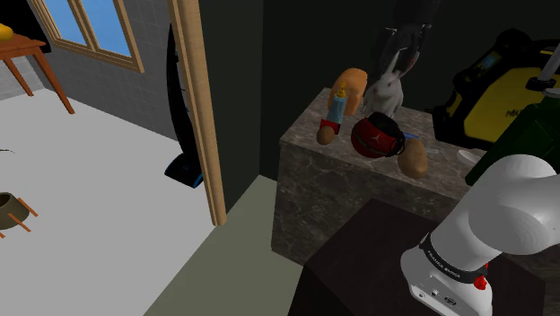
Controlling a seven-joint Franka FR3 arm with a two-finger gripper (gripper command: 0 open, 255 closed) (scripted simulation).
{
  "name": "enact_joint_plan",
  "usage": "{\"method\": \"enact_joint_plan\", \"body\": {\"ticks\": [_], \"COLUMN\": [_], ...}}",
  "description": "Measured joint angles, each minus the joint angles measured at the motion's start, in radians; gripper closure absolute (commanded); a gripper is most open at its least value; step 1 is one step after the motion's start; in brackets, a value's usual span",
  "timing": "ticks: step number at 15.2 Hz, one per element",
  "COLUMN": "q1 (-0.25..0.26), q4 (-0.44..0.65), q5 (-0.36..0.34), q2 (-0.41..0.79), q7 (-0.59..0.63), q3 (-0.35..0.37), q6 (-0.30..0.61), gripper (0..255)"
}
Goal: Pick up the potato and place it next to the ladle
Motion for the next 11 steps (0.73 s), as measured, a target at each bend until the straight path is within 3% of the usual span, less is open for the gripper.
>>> {"method": "enact_joint_plan", "body": {"ticks": [3,11], "q1": [-0.012,-0.083], "q4": [-0.023,-0.131], "q5": [0.001,0.003], "q2": [0.017,0.179], "q7": [0.039,0.306], "q3": [0.010,0.079], "q6": [0.038,0.300], "gripper": [0,0]}}
